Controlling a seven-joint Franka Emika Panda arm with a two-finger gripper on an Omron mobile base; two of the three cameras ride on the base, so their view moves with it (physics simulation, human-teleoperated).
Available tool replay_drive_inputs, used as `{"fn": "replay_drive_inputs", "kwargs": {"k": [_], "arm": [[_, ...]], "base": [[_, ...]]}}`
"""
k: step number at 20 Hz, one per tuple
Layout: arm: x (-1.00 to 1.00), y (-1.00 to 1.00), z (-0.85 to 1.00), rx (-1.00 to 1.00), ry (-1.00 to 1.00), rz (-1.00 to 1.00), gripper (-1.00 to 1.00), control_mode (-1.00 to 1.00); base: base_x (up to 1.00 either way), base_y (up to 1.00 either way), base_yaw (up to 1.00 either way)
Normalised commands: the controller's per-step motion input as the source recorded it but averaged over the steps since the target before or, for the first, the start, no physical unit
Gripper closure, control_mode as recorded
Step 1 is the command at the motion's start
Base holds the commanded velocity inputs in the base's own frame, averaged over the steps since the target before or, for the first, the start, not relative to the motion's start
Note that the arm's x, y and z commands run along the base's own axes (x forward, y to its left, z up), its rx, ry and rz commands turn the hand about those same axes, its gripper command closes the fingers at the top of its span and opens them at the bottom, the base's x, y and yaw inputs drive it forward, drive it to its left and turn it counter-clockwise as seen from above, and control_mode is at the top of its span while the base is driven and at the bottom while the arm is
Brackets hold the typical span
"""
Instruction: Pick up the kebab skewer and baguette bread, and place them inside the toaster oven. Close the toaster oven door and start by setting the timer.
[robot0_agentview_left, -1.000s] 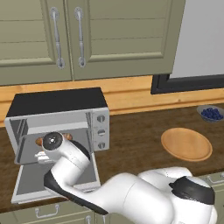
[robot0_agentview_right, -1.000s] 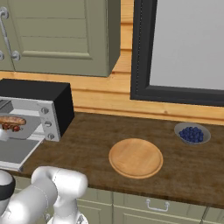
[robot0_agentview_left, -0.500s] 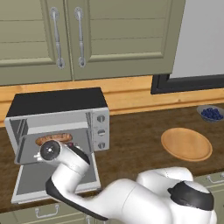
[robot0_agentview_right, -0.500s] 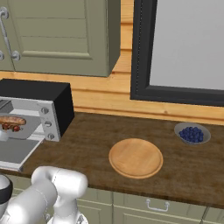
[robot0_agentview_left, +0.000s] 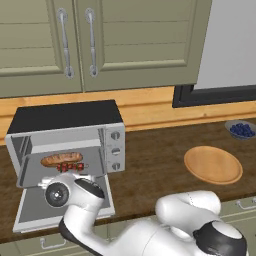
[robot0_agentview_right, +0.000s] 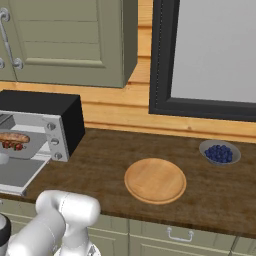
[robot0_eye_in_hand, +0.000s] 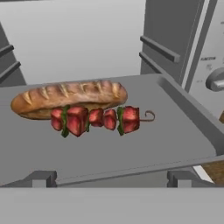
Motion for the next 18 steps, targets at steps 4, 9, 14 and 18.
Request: {"fn": "replay_drive_inputs", "kwargs": {"k": [4,9,14,18], "arm": [[0.0,0.0,0.0,0.0,-0.09,0.0,-1.0,-1.0],[0.0,0.0,0.0,0.0,0.0,0.0,-1.0,-1.0],[0.0,0.0,0.0,0.0,0.0,0.04,-1.0,-1.0],[0.0,0.0,-0.01,0.0,0.0,0.1,-1.0,-1.0]], "base": [[0.0,0.0,0.0],[0.0,0.0,0.0],[0.0,0.0,0.0],[0.0,0.0,0.0]]}}
